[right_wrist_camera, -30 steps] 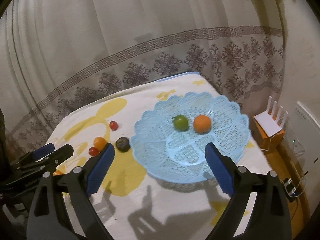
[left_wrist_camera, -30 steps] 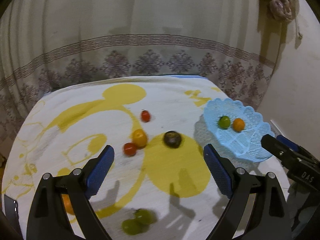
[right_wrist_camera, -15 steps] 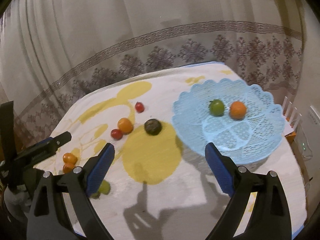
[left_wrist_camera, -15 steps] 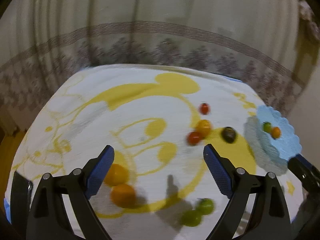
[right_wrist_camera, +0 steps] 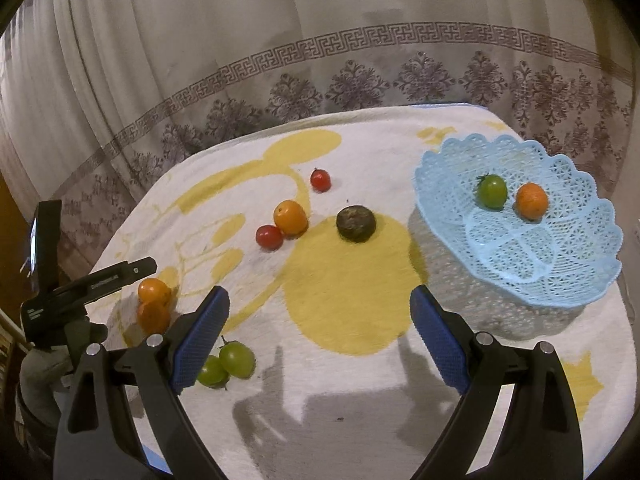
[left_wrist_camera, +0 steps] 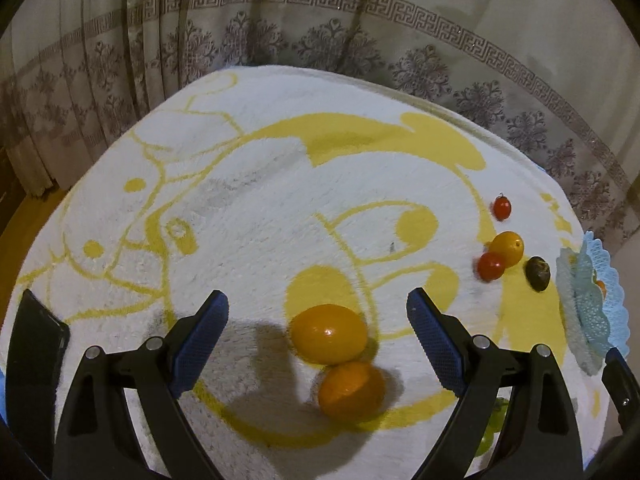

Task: Organize fruits

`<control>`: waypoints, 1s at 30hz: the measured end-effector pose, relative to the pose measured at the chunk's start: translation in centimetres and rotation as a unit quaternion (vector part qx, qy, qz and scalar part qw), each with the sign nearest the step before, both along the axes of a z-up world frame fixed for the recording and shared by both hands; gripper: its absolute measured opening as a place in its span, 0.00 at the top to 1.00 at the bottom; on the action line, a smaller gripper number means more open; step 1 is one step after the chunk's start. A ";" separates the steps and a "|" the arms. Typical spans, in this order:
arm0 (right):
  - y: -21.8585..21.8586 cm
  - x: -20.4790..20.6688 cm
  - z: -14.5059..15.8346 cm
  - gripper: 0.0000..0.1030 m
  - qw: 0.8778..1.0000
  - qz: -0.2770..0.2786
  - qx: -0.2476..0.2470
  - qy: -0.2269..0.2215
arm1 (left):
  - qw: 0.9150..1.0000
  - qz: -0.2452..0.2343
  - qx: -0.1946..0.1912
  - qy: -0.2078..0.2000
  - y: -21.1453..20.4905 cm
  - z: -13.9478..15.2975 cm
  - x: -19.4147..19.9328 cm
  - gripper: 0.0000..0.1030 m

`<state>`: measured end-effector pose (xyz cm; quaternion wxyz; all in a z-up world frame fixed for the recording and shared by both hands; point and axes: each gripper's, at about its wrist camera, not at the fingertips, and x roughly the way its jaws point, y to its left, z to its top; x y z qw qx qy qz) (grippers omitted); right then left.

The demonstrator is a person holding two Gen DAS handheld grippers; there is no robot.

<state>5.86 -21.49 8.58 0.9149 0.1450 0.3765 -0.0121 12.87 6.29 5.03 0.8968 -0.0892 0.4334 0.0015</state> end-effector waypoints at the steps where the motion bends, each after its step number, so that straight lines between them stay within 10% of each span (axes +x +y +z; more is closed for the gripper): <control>1: 0.1 0.1 -0.1 0.10 1.000 0.001 0.000 0.002 | 1.000 -0.001 -0.001 0.003 0.0 -0.2 0.1 0.13; 10: 1.6 0.8 -1.6 0.10 1.000 0.016 0.003 0.023 | 1.000 -0.013 0.007 0.015 -0.7 -1.7 0.7 0.13; 23: 2.7 1.1 -3.3 0.10 0.998 0.031 0.008 0.046 | 1.000 -0.027 0.008 0.011 -0.8 -2.3 0.3 0.57; 30: 2.6 1.0 -4.2 0.10 0.997 0.039 0.041 0.060 | 1.000 -0.028 -0.013 -0.004 -0.1 -2.0 0.0 0.58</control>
